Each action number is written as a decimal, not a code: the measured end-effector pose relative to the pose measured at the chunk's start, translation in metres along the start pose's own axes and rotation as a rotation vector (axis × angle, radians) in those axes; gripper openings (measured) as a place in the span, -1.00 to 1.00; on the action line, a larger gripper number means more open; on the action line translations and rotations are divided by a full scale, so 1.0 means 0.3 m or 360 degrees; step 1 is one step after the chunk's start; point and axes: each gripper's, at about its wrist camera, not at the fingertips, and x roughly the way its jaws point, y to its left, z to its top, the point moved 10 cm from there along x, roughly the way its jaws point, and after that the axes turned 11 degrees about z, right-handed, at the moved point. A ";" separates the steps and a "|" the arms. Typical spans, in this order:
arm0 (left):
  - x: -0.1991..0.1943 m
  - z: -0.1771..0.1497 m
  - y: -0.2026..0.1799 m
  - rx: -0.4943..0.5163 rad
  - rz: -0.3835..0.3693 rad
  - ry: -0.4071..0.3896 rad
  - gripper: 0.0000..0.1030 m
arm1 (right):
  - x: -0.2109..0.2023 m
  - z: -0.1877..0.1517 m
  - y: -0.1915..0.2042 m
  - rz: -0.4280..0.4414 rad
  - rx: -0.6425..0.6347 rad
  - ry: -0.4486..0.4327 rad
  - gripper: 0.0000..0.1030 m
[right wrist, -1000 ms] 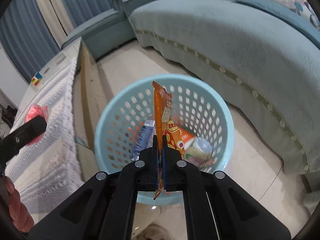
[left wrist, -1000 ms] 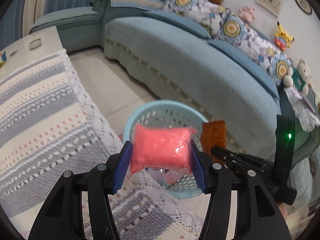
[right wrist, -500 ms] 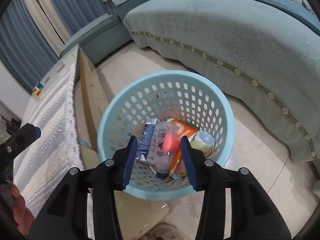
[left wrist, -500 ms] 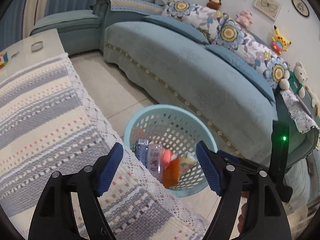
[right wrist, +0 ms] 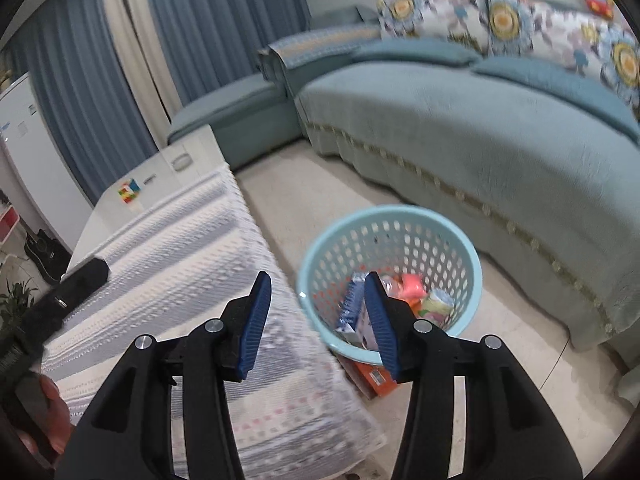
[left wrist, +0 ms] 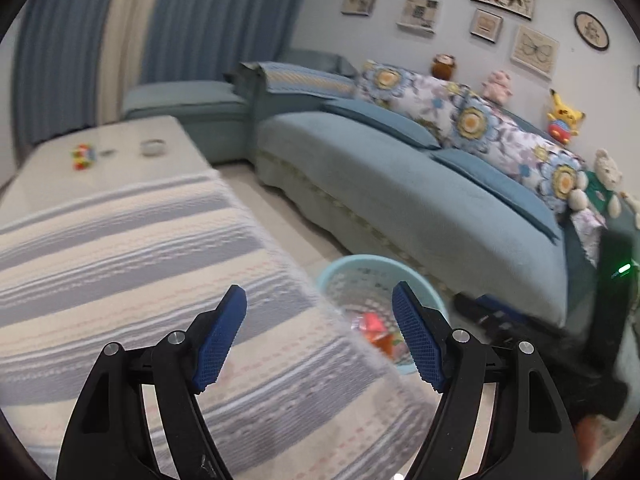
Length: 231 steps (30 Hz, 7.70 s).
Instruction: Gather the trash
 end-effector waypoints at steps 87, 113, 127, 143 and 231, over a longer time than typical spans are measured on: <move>-0.078 -0.108 0.240 -0.0096 0.0520 -0.0187 0.77 | -0.043 -0.084 0.113 -0.0375 -0.0164 -0.0304 0.37; -0.079 -0.105 0.245 -0.0101 0.0520 -0.0190 0.77 | -0.036 -0.080 0.104 -0.0364 -0.0157 -0.0289 0.37; -0.075 -0.099 0.255 -0.0095 0.0519 -0.0194 0.77 | -0.034 -0.076 0.099 -0.0364 -0.0156 -0.0288 0.37; -0.079 -0.094 0.291 -0.0129 0.0570 -0.0189 0.77 | -0.029 -0.079 0.095 -0.0358 -0.0156 -0.0283 0.37; -0.098 -0.086 0.332 -0.0087 0.0671 -0.0199 0.86 | -0.038 -0.096 0.164 -0.0431 -0.0237 -0.0287 0.43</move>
